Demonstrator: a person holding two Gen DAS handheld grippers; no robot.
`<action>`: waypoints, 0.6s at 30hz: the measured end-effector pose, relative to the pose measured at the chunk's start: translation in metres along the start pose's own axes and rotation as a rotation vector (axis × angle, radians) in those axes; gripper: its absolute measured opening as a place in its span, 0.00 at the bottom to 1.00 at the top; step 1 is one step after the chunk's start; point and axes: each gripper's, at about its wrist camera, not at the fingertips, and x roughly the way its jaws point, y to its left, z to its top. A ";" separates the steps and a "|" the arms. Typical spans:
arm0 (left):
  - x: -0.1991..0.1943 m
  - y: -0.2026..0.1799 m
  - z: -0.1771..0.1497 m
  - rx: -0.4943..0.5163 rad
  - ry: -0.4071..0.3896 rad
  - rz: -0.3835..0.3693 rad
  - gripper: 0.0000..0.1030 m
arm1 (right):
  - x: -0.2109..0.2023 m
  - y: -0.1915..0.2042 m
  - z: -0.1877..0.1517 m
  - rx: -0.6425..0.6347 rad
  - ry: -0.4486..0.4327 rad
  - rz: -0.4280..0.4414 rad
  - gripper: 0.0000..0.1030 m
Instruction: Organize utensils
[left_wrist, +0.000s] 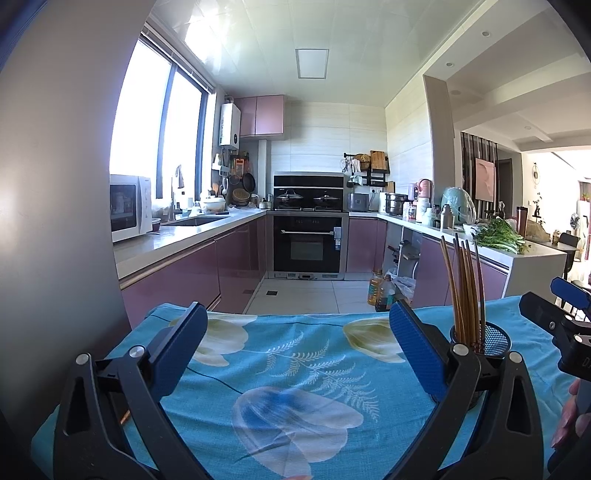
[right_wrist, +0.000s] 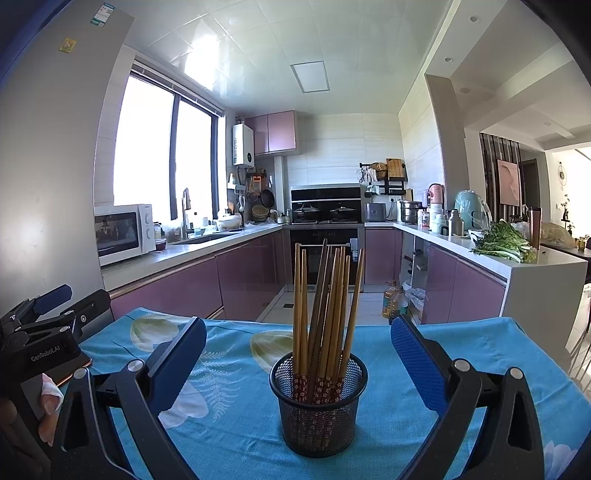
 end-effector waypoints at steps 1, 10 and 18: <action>0.000 0.000 0.000 0.000 0.000 0.000 0.94 | 0.000 0.000 0.000 0.001 -0.002 -0.001 0.94; 0.000 0.001 0.000 -0.001 -0.001 0.000 0.94 | 0.002 0.000 0.002 0.006 -0.002 -0.002 0.94; 0.000 0.001 0.000 0.001 -0.001 0.001 0.94 | 0.003 -0.001 0.003 0.008 -0.004 -0.004 0.94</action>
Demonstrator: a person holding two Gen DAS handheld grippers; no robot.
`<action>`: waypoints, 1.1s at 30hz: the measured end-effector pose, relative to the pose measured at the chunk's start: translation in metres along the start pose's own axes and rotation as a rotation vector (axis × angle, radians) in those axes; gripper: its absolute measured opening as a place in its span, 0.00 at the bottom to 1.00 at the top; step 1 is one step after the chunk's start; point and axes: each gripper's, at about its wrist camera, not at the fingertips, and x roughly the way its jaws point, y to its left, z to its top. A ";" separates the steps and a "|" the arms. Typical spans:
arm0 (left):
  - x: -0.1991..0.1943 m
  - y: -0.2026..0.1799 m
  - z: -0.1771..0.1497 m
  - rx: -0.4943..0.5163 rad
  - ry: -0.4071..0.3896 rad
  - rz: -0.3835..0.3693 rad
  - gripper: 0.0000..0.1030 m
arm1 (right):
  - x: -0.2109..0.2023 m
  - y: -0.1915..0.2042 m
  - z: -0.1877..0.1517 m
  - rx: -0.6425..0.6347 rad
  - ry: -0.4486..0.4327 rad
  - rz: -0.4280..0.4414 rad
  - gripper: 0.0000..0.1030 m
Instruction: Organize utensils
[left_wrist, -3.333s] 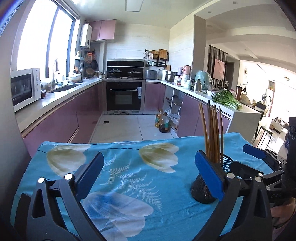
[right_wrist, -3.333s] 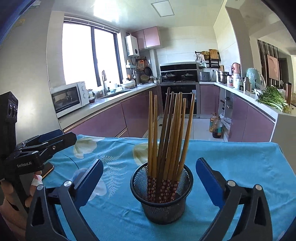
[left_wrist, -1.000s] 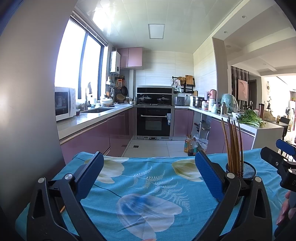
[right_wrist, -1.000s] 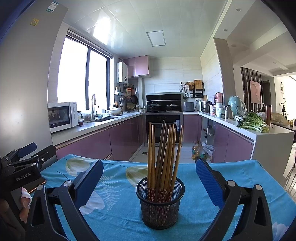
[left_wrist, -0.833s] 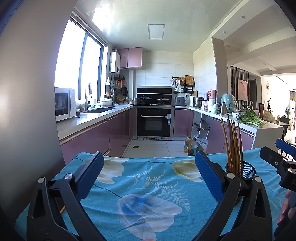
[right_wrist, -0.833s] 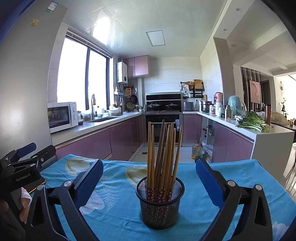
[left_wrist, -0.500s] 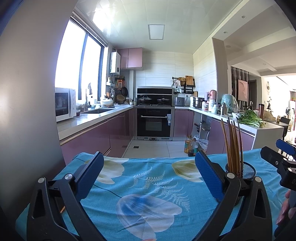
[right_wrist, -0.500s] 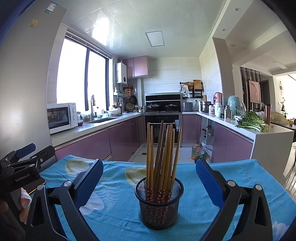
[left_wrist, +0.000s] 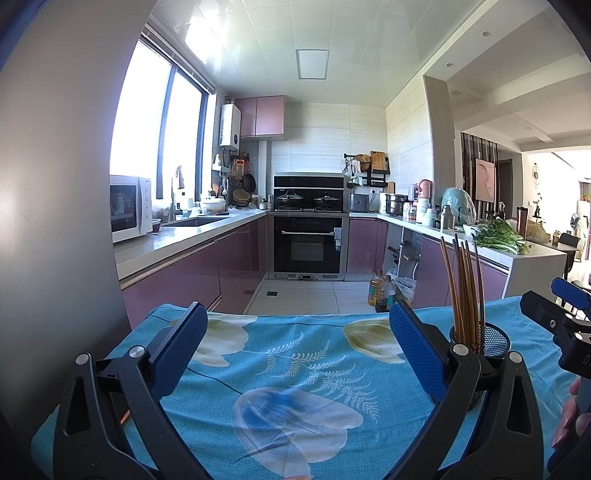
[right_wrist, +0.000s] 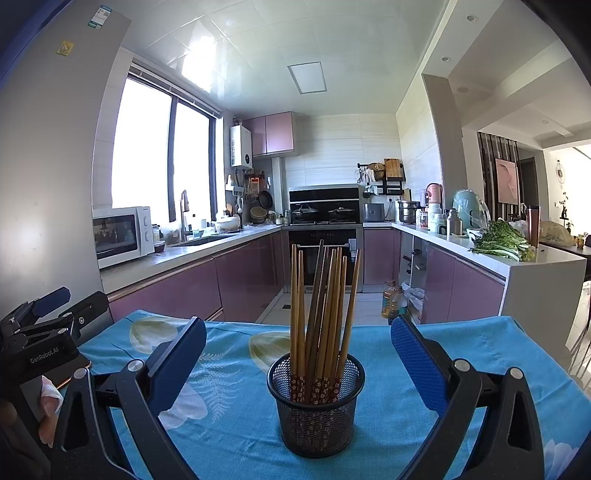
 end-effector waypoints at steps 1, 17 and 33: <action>0.000 0.000 0.000 0.001 0.000 0.001 0.94 | 0.000 0.000 0.000 0.000 -0.001 0.000 0.94; 0.000 -0.001 0.000 0.000 0.000 0.000 0.94 | 0.000 -0.001 -0.002 0.002 0.000 -0.006 0.94; 0.000 -0.001 -0.001 0.002 0.000 0.000 0.94 | 0.000 -0.002 -0.003 0.008 -0.002 -0.009 0.94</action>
